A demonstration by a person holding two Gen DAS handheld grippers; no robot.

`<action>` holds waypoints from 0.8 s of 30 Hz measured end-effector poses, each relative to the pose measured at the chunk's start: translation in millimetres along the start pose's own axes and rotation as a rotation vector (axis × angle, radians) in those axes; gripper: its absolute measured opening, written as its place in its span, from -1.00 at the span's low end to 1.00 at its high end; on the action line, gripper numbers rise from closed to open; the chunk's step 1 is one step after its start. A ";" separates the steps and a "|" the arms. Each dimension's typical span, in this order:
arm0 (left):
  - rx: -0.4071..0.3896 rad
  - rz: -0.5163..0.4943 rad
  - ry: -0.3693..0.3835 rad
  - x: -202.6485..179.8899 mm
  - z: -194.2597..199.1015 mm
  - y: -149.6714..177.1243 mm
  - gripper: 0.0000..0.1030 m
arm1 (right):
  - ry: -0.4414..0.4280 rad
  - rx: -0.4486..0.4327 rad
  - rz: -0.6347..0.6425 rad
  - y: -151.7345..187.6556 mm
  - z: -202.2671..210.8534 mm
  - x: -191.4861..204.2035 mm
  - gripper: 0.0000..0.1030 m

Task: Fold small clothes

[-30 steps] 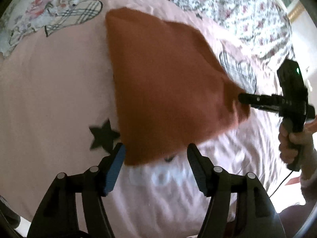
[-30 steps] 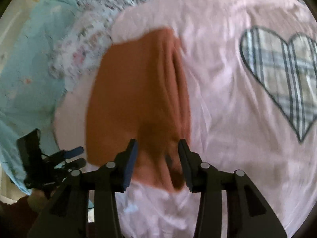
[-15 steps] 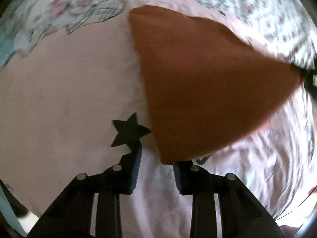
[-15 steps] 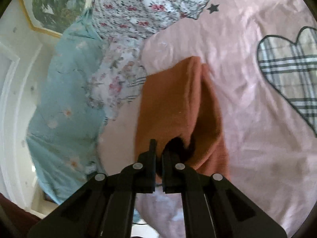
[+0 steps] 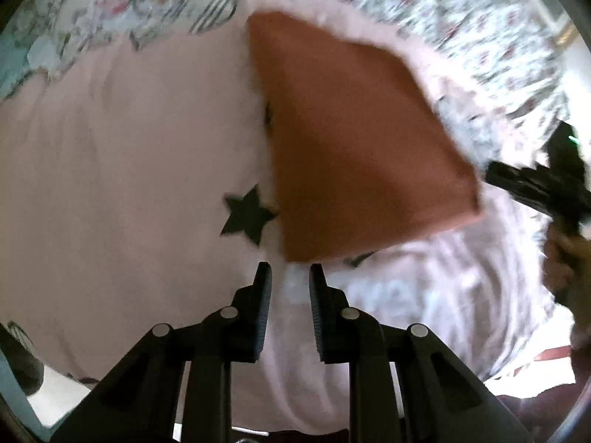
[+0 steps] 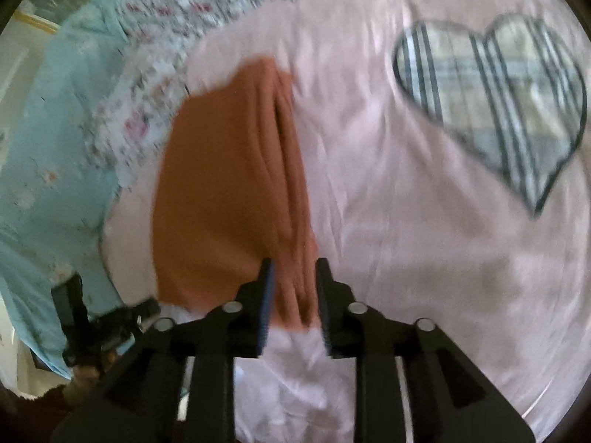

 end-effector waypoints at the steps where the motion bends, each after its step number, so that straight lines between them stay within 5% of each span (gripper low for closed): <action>1: -0.026 -0.020 0.026 -8.4 5.8 -8.0 -0.63 | -0.003 -0.017 0.005 -10.9 0.3 3.9 -0.28; 11: -0.034 -0.050 0.080 -34.7 -40.6 -40.9 -0.56 | 0.027 -0.052 0.009 -104.9 -76.7 44.6 -0.28; 14: 0.010 -0.012 0.086 -24.3 -56.8 -36.8 -0.57 | 0.021 -0.029 0.016 -111.1 -83.9 46.5 -0.77; 17: 0.034 -0.011 0.085 -17.3 -64.7 -33.2 -0.55 | -0.042 -0.118 0.022 -119.0 -60.1 52.4 -0.79; 21: 0.049 -0.007 0.056 -13.1 -76.4 -28.8 -0.56 | 0.071 -0.027 0.035 -106.3 -102.9 30.5 -0.79; 24: 0.057 -0.016 0.047 -16.4 -76.5 -31.0 -0.49 | 0.070 -0.039 0.002 -108.5 -97.9 23.7 -0.60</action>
Point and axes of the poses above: each gripper's, at about its wrist camera, not at the fingertips, and z roughly against the way its jaws point, x to its left, y to its underside, the point moved 9 cm from there along -z, roughly the way its jaws point, and after that the axes turned 12 degrees about y, right-handed, at the moved point
